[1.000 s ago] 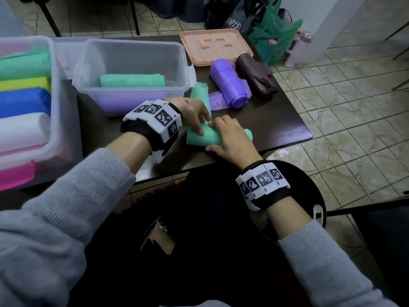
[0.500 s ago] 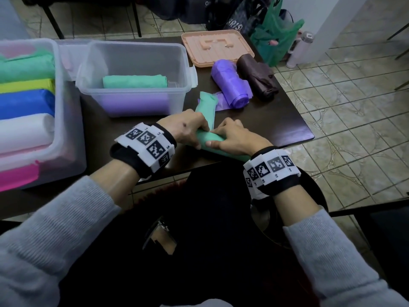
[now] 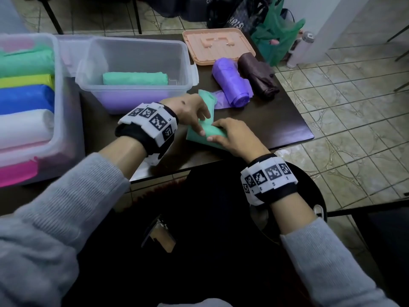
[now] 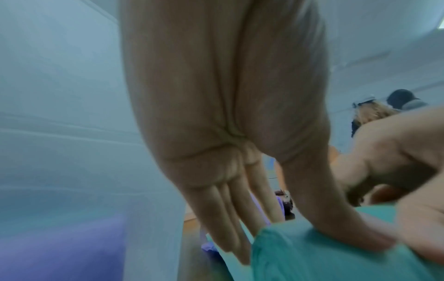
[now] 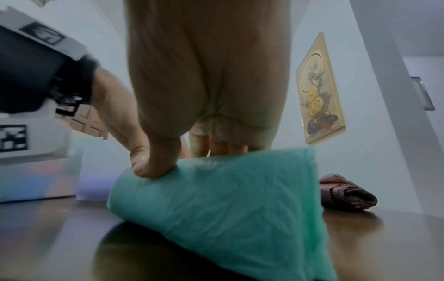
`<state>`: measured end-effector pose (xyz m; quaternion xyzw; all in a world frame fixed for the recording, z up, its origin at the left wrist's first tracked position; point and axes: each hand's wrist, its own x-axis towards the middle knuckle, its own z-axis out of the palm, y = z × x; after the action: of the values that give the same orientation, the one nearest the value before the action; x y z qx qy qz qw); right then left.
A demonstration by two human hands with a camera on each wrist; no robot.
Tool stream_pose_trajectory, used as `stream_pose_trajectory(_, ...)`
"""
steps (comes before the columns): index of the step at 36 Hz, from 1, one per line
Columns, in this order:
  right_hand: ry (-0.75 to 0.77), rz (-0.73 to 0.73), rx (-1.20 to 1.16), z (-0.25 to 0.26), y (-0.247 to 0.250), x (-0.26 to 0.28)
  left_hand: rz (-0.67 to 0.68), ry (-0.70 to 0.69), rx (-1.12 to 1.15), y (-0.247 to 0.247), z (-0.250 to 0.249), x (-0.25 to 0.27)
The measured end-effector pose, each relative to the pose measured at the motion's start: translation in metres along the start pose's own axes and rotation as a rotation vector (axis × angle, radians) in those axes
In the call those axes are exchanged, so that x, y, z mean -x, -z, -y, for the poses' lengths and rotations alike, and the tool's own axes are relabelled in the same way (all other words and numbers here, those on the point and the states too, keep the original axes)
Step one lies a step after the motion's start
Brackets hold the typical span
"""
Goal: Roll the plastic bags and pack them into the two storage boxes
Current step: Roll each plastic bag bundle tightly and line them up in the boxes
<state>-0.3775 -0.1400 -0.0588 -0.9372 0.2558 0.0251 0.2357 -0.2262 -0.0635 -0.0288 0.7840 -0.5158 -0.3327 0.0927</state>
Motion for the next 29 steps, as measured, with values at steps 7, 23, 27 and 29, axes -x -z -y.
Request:
stream_pose_trajectory(7,0.002,0.143,0.021,-0.005,0.012,-0.019,-0.298,-0.071,-0.069,-0.021,-0.002,0.007)
stream_pose_trajectory(23,-0.025,-0.324,-0.01,-0.001,-0.017,-0.018,-0.192,-0.07,-0.184,-0.02,0.004,-0.007)
stream_pose_trajectory(27,-0.018,-0.337,0.036,-0.002,-0.027,-0.01,-0.109,-0.047,-0.15,-0.012,0.005,-0.009)
stream_pose_trajectory(29,0.005,-0.253,0.062,-0.003,-0.025,-0.006,-0.073,-0.039,-0.144,-0.009,0.007,-0.01)
